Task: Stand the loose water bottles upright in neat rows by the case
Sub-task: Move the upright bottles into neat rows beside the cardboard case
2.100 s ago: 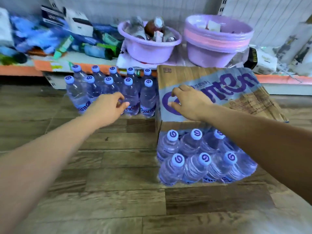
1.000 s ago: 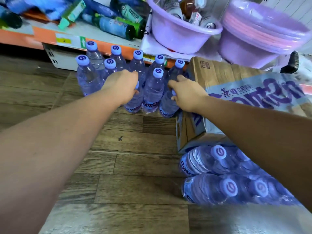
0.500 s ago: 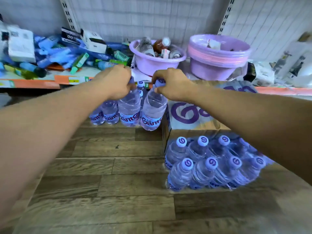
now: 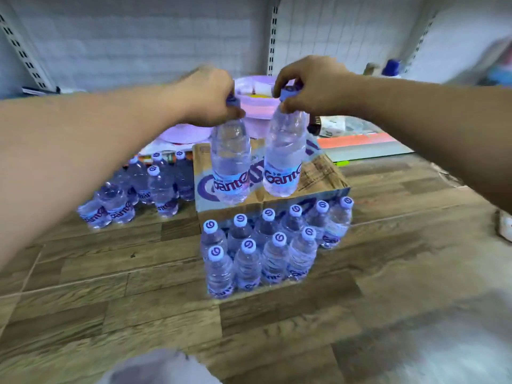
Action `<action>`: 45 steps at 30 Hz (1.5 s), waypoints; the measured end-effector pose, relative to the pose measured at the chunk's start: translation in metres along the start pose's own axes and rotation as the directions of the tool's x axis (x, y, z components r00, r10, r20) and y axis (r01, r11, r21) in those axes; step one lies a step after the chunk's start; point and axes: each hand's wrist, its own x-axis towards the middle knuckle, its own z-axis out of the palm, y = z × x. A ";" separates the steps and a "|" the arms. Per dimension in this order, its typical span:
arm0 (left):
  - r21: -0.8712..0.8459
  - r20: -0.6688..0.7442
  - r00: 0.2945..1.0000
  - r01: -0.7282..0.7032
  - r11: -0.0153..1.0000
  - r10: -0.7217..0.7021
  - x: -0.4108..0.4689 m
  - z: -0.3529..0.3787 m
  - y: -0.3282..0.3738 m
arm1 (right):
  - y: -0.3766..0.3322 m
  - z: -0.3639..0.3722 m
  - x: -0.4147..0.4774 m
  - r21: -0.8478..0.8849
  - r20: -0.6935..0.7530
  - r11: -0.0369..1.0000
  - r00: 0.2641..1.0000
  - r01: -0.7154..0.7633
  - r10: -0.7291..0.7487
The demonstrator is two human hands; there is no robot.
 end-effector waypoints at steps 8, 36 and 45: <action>-0.041 0.074 0.984 -0.160 0.986 0.163 0.039 0.034 0.103 | 0.092 -0.010 -0.067 -0.088 0.062 0.983 0.984 -0.160 0.166; -0.133 0.336 0.928 -0.121 0.984 0.160 0.029 0.210 0.235 | 0.216 0.163 -0.142 -0.007 0.453 0.991 0.883 -0.136 0.124; -0.165 0.335 0.937 -0.042 0.985 0.096 0.026 0.241 0.234 | 0.220 0.185 -0.134 0.000 0.462 0.993 0.880 -0.118 0.104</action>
